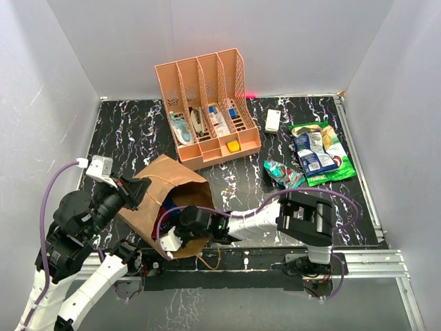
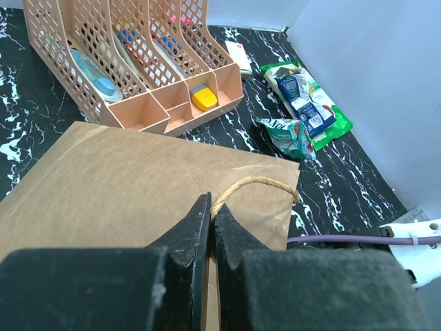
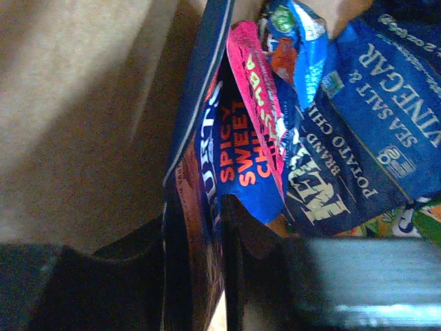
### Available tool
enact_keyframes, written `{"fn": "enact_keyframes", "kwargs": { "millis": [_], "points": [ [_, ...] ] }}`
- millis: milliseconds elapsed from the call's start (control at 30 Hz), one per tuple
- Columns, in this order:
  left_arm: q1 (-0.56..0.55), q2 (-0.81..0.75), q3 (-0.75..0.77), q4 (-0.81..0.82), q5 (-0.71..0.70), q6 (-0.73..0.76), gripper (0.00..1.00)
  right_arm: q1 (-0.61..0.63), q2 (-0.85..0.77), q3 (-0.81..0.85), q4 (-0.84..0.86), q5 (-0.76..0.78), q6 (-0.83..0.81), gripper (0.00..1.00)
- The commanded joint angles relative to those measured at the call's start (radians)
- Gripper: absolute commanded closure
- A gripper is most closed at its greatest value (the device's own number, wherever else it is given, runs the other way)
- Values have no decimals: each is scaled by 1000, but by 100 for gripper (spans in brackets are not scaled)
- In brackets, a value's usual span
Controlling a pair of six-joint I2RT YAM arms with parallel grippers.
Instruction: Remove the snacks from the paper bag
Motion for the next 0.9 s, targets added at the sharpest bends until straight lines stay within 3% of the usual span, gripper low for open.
{"fn": "enact_keyframes", "kwargs": {
  "millis": [0, 100, 200, 533, 867],
  "points": [
    [-3, -12, 17, -1, -13, 11, 100, -6, -4, 25, 179, 51, 0, 78],
    [-2, -13, 17, -2, -15, 13, 100, -8, -20, 12, 189, 49, 9, 88],
    [-3, -13, 15, 0, -15, 13, 100, -9, -49, -6, 200, 54, 21, 92],
    [-3, -15, 10, 2, -13, 12, 100, -11, -221, -84, 209, 56, 108, 92],
    [-3, -12, 5, 5, -15, 12, 100, -11, -480, -173, 142, -26, 341, 92]
  ]
}}
